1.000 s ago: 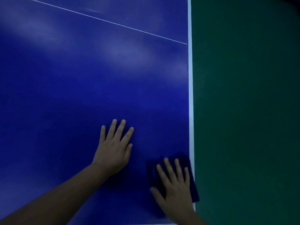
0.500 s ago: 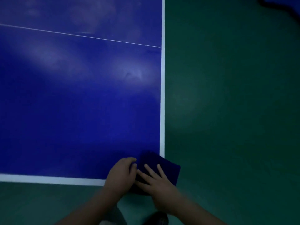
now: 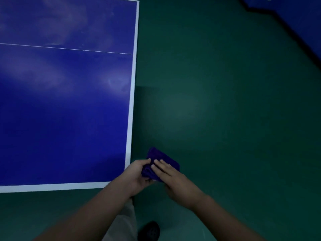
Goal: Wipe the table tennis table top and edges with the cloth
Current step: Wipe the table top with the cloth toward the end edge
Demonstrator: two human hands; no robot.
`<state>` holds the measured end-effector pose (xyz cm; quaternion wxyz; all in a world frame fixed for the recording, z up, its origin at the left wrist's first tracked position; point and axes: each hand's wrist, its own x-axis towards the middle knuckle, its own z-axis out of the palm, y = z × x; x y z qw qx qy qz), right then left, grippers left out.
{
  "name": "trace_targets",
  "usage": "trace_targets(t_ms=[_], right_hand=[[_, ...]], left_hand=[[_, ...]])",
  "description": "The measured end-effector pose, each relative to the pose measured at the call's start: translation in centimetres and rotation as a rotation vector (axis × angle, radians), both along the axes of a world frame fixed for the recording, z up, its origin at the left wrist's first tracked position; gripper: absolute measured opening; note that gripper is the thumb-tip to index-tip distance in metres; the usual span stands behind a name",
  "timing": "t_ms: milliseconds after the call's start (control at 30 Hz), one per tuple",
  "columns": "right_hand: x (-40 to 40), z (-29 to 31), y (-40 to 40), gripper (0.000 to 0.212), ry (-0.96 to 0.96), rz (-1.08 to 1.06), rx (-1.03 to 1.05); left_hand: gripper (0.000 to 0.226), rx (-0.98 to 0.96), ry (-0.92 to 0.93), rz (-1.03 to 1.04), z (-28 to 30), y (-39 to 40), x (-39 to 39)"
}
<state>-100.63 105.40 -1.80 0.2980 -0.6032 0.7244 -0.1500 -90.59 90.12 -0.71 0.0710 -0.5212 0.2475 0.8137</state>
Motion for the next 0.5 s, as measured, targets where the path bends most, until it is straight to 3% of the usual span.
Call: trace_targets(t_ms=[100,167,200,267,300,367,400,500], right_hand=[[-3.3,0.0,2.2,0.077,-0.100,-0.173,-0.013],[-5.7,-0.1,2.6,0.071,-0.195,-0.422,-0.079],[-7.0,0.0,2.2,0.060,-0.312,-0.611,-0.090],[-9.7,0.3,0.1,0.031,-0.760,-0.950,-0.037],[-11.2,0.3,-1.3,0.029,-1.005,-1.040,0.001],[-14.7,0.3,-4.0,0.031,-1.273,-1.162,0.034],[-16.2,0.7,-5.2,0.032,-1.297,-1.201,0.017],[-21.7,1.9,-8.4,0.044,-1.119,-1.210,-0.042]], left_hand=[[0.026,-0.044,-0.028,0.050,0.1,-0.3,-3.1],[0.023,-0.052,-0.025,0.096,0.0,-1.3,-5.2],[0.021,-0.047,-0.004,0.109,0.0,-1.9,-6.4],[0.018,-0.027,0.052,0.119,0.3,-3.1,-8.9],[0.018,-0.028,0.072,0.112,0.3,-3.7,-10.3],[0.020,-0.041,0.097,0.088,0.5,-5.2,-13.7],[0.020,-0.054,0.104,0.081,0.7,-6.0,-15.1],[0.023,-0.126,0.122,0.067,1.4,-9.4,-19.8]])
